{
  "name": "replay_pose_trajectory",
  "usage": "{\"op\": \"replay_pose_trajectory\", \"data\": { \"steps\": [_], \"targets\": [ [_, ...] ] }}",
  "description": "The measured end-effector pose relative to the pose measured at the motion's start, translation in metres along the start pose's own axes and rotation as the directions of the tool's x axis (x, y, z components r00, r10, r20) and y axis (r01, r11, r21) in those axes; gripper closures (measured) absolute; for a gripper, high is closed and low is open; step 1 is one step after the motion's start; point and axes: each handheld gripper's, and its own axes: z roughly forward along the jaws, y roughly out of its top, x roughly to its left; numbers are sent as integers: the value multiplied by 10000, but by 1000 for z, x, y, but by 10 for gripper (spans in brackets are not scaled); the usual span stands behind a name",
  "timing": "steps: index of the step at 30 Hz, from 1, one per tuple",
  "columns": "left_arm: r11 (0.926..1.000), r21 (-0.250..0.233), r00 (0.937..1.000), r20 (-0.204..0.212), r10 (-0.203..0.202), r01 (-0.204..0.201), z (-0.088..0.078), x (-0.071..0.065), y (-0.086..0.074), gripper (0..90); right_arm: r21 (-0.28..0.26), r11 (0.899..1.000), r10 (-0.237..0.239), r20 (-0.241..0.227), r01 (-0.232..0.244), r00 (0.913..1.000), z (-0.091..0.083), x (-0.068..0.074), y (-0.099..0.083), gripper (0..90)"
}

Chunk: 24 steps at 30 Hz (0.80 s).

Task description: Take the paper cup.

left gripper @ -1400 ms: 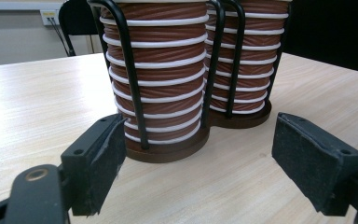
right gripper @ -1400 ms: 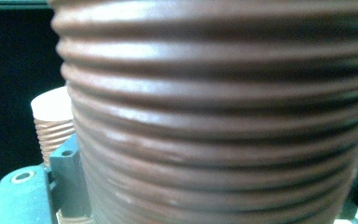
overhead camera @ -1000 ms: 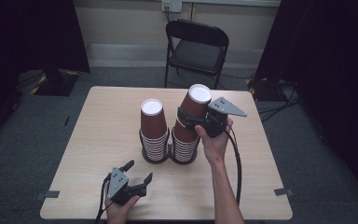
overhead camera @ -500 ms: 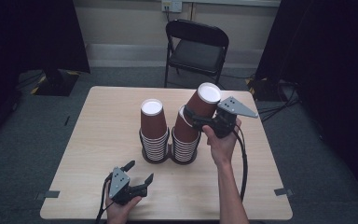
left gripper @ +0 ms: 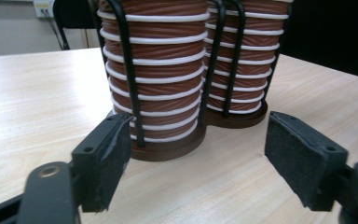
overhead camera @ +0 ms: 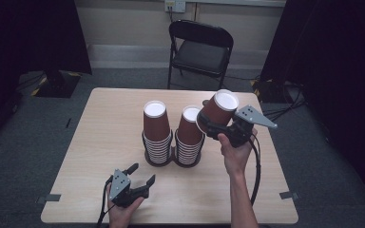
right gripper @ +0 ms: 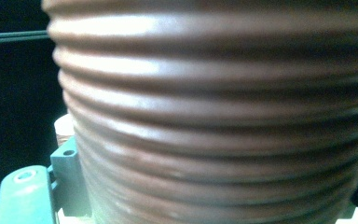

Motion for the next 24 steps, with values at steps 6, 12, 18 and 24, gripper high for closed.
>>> {"op": "replay_pose_trajectory", "data": {
  "steps": [6, 12, 18, 24],
  "targets": [
    [9995, -16, 9993, 188, -330, 331, -1, 2, 0, 206, -10, 9998, 186, 141, -186, 9997, -14, -3, -6, 135],
    [9986, -67, 9980, 373, -518, 521, 0, 2, 1, 203, -91, 9994, 349, 309, -346, 9989, -29, -4, -13, 137],
    [9983, -239, 9964, 664, -520, 537, -1, 0, 4, 207, 0, 9984, 560, 388, -560, 9977, -40, -4, -25, 140],
    [9970, -407, 9924, 1068, -611, 658, 1, -1, 8, 201, 267, 9971, 698, 585, -715, 9958, -45, 1, -46, 142]
  ]
}}
